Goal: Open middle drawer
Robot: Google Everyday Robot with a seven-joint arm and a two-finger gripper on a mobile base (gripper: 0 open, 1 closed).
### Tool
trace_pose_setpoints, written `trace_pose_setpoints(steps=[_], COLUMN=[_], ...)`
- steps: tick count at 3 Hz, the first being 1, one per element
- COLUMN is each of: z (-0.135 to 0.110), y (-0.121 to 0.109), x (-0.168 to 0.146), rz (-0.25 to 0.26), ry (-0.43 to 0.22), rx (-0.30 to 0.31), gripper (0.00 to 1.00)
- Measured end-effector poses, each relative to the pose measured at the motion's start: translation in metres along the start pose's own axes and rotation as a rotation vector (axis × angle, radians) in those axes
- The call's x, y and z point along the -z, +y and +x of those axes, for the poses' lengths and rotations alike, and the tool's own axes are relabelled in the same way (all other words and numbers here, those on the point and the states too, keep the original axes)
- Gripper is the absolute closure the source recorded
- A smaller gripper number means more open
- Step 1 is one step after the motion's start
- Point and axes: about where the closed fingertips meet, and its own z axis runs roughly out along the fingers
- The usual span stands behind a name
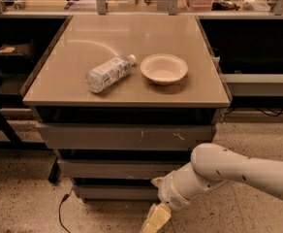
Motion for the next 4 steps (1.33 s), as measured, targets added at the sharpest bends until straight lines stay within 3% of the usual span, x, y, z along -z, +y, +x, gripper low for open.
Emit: trace_pose_setpoints(steps=[1, 2, 4], z=[0.0, -0.001, 0.002], y=[-0.014, -0.048, -0.107], x=[-0.012, -0.026, -0.048], rz=[0.056, 0.168, 0.297], ry=[-0.01, -0.018, -0.007], rx=[0.017, 0.053, 0.092], gripper=[0.0, 0.0, 0.0])
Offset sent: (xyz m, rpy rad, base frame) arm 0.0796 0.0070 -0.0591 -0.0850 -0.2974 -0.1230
